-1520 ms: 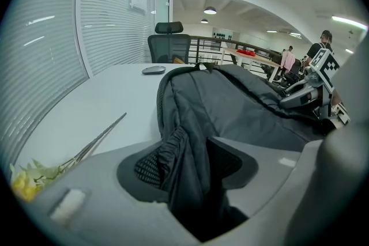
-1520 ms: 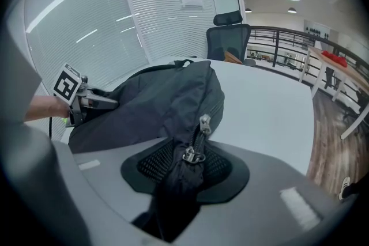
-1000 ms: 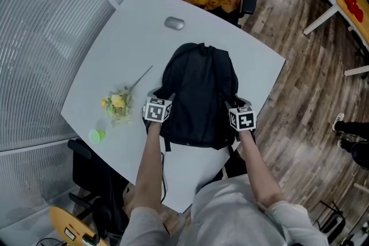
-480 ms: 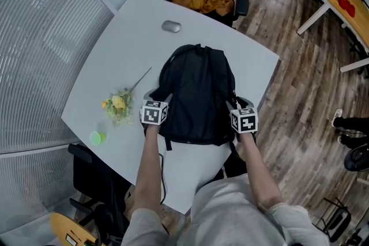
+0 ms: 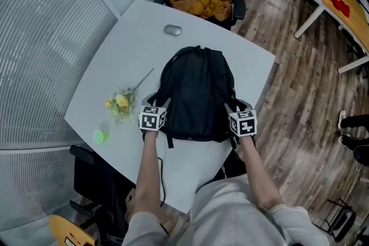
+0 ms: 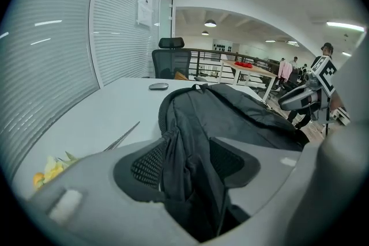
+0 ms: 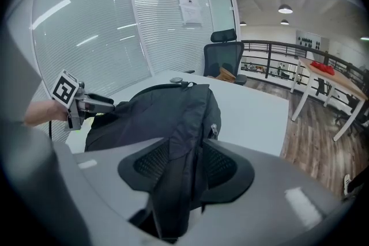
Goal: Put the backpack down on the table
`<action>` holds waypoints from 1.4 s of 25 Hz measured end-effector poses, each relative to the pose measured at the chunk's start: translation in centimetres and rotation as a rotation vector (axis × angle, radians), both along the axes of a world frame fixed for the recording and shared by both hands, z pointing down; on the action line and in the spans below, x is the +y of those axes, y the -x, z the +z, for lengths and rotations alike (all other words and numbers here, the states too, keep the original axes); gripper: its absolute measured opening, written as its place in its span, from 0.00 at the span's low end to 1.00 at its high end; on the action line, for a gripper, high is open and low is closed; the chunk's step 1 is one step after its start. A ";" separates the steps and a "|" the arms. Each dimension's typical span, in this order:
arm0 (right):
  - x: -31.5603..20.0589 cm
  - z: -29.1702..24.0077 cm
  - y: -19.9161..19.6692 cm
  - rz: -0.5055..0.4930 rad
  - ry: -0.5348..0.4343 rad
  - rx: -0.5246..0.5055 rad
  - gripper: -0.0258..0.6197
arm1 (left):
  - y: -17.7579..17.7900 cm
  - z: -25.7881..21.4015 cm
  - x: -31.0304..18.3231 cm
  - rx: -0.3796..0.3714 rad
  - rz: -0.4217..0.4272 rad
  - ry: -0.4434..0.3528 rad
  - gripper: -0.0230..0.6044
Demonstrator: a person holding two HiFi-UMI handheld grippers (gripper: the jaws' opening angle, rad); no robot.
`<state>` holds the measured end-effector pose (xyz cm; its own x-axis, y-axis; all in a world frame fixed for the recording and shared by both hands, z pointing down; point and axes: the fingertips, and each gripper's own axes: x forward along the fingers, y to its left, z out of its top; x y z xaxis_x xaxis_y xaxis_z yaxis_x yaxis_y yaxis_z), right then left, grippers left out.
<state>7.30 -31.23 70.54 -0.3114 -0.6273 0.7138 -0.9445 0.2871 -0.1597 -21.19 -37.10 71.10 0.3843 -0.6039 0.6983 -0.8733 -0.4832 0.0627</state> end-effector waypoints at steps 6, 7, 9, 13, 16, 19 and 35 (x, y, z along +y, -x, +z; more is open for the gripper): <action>1.8 -0.9 0.7 -0.001 -0.022 -0.013 0.32 | -0.6 -2.2 1.8 0.014 0.012 -0.048 0.43; 2.1 -1.0 0.7 0.002 -0.027 -0.016 0.32 | -0.8 -2.6 2.0 0.018 0.012 -0.057 0.43; 2.7 -1.5 0.7 0.009 -0.038 -0.022 0.32 | -1.2 -3.4 2.6 0.026 0.011 -0.076 0.43; 3.7 -2.7 0.7 0.034 -0.067 -0.058 0.31 | -2.4 -4.2 4.2 0.015 0.038 -0.101 0.43; 4.7 -3.4 0.7 0.048 -0.084 -0.076 0.31 | -3.2 -4.4 5.6 0.017 0.053 -0.105 0.43; 5.6 -4.0 0.6 0.052 -0.098 -0.086 0.31 | -3.9 -5.1 7.0 0.026 0.058 -0.119 0.43; 10.7 -6.3 3.0 0.038 -0.148 -0.166 0.31 | -4.3 -8.7 14.2 0.154 -0.056 -0.189 0.43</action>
